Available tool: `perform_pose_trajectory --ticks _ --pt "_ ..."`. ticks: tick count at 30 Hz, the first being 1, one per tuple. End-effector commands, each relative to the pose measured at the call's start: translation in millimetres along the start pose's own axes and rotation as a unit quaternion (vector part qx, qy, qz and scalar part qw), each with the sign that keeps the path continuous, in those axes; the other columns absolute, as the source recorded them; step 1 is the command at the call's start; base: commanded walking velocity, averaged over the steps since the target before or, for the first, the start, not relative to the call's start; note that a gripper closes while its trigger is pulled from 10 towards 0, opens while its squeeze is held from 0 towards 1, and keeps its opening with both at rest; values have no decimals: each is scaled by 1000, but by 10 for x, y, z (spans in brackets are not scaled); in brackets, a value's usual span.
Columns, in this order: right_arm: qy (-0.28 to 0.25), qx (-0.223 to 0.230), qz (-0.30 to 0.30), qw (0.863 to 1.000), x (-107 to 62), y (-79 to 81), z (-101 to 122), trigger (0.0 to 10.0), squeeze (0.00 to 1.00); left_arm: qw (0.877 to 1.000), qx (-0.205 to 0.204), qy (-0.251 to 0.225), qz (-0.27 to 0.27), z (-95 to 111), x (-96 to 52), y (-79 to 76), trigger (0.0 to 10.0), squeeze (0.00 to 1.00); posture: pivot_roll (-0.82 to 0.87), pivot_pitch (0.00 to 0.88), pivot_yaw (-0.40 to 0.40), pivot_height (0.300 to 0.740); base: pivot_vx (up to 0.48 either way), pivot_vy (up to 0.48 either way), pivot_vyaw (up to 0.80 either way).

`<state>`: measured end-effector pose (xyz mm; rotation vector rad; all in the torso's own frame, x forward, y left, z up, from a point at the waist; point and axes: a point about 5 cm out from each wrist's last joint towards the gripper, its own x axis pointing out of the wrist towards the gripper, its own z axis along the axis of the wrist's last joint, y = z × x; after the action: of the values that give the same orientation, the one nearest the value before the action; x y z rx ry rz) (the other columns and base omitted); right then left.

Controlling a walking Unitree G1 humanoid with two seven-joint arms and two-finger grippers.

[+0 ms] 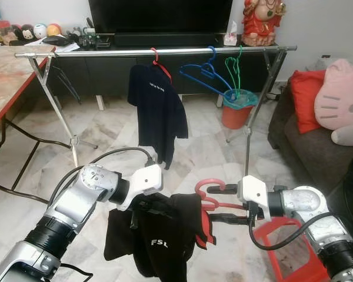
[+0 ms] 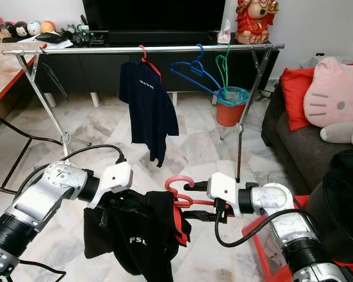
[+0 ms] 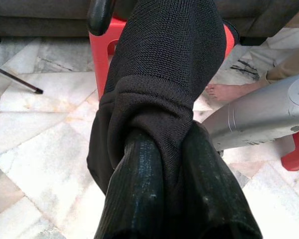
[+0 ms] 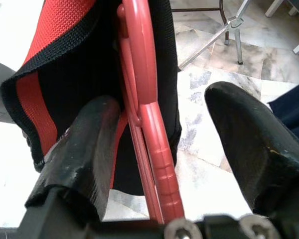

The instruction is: Hang hanger

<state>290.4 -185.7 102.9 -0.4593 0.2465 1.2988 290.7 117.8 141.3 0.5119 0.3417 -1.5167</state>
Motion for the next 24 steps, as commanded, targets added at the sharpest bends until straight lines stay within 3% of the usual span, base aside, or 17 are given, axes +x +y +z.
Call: perform_pose_trajectory --ticks 1,24 --pt "0 -5 4 1000 -4 -12 13 0 0 1000 23 -6 1 132 -21 41 10000 0 -113 0 -48 740 0 0 0" --pt "5 19 43 999 27 76 -51 0 0 1000 26 -6 -2 141 -21 50 10000 0 -111 0 -50 740 0 0 0"
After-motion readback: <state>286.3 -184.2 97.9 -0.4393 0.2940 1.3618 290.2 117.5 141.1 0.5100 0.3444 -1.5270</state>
